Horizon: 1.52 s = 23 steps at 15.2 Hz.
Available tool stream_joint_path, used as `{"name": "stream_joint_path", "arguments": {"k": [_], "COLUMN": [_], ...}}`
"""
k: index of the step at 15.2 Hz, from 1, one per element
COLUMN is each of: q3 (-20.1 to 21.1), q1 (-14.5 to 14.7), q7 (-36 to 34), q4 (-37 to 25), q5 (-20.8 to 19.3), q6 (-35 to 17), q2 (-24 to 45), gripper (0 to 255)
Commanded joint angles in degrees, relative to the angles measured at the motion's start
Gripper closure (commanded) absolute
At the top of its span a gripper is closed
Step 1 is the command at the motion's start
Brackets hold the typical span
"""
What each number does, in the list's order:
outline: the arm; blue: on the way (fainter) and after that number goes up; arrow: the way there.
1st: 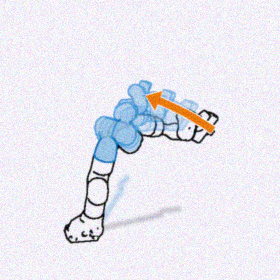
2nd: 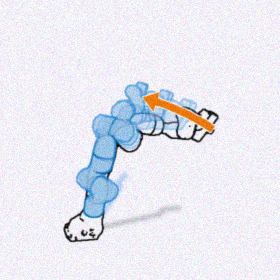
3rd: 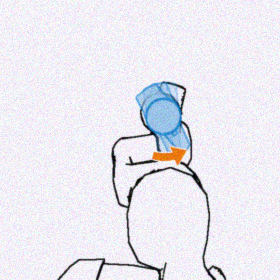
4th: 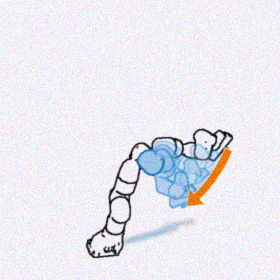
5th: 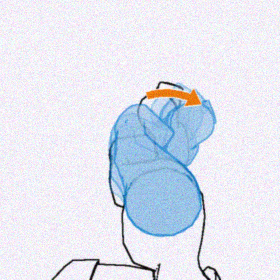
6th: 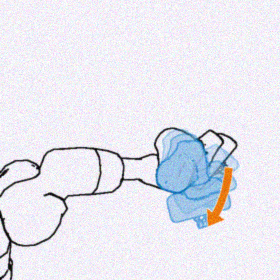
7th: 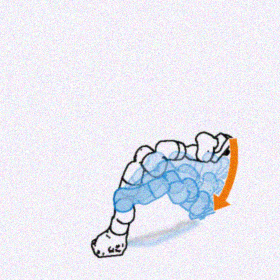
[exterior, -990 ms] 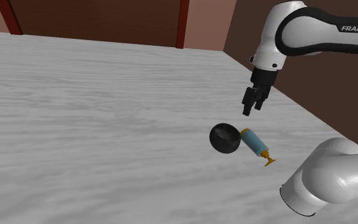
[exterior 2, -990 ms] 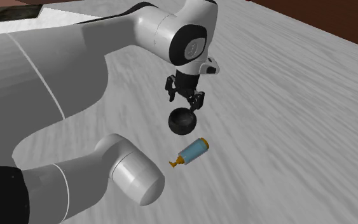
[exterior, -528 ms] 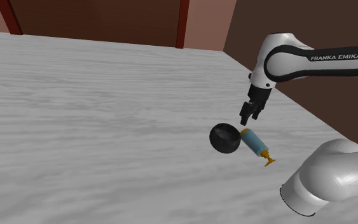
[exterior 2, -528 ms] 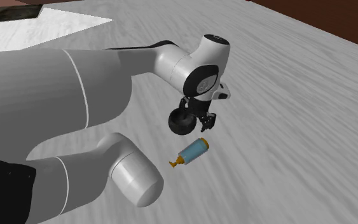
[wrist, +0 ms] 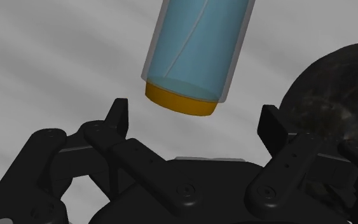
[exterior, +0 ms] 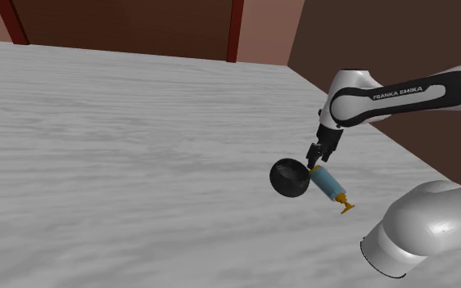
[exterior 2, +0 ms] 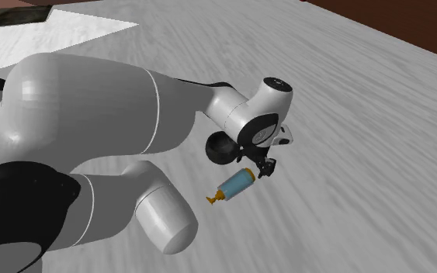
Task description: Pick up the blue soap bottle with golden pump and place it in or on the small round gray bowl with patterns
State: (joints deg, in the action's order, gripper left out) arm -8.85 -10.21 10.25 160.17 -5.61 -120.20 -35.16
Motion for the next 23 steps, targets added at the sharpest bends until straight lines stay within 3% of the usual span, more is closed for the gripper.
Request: {"name": "stream_joint_path", "arguments": {"k": [1, 6, 14, 15, 23], "q3": [-0.40, -0.84, -0.84, -0.84, -0.84], "q1": [-0.27, -0.31, -0.31, -0.31, -0.31], "q7": [0.25, 0.27, 0.27, 0.27, 0.27], "q4": [1.05, 3.80, 3.80, 3.80, 3.80], "q5": [-0.36, -0.65, -0.65, -0.65, -0.65], "q6": [-2.29, -8.00, -8.00, -8.00, -8.00], "q2": [1.07, 4.05, 4.05, 4.05, 4.04], "gripper": [0, 0, 0, 255, 255]}}
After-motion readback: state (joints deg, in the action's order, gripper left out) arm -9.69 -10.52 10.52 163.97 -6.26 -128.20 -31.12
